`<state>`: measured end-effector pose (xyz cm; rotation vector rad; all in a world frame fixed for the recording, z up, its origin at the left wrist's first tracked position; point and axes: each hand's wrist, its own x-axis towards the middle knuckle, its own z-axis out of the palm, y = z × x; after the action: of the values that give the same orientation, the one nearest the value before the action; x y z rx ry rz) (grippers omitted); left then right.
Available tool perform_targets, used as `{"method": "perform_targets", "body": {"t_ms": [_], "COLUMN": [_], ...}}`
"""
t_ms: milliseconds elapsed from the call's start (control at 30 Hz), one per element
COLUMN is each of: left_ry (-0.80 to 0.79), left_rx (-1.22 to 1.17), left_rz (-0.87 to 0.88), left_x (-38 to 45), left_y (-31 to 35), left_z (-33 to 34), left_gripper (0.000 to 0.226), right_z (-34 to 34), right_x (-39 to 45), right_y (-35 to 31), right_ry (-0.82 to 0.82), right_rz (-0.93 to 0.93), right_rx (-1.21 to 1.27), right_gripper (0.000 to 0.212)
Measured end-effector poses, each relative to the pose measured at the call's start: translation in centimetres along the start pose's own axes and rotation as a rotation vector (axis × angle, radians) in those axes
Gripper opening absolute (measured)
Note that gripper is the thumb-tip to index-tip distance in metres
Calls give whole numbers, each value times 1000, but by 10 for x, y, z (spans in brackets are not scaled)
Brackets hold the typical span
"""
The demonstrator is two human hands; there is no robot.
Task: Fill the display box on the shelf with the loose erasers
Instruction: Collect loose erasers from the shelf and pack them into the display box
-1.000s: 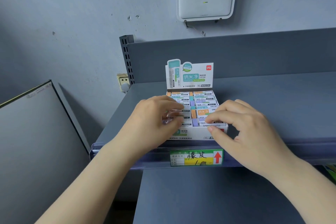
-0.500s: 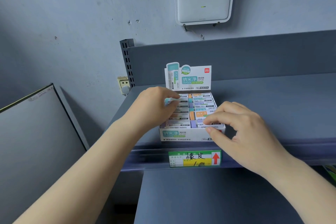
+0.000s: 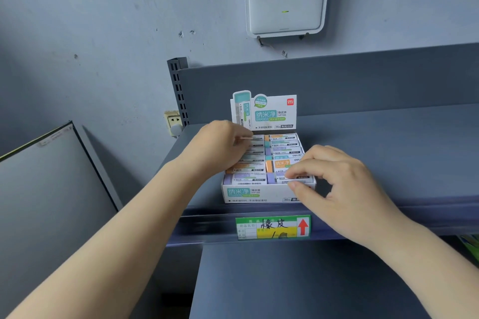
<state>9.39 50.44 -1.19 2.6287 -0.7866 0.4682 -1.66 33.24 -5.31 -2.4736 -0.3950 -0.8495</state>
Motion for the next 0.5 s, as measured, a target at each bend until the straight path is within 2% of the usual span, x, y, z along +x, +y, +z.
{"method": "perform_targets", "body": {"t_ms": [67, 133, 300, 400, 500], "left_ry": [192, 255, 160, 95, 57], "left_rx": [-149, -220, -218, -216, -220], "left_rz": [-9, 31, 150, 179, 175], "left_x": [-9, -23, -53, -54, -53], "left_y": [3, 9, 22, 25, 26], "left_z": [-5, -10, -2, 3, 3], "left_gripper": [23, 18, 17, 26, 20], "right_z": [0, -2, -11, -13, -14], "right_x": [-1, -1, 4, 10, 13], "right_y": [2, 4, 5, 4, 0], "right_ry": [25, 51, 104, 37, -36], "right_rz": [-3, -7, 44, 77, 102], "right_rx": [19, 29, -34, -100, -147], "right_gripper": [26, 30, 24, 21, 23]}}
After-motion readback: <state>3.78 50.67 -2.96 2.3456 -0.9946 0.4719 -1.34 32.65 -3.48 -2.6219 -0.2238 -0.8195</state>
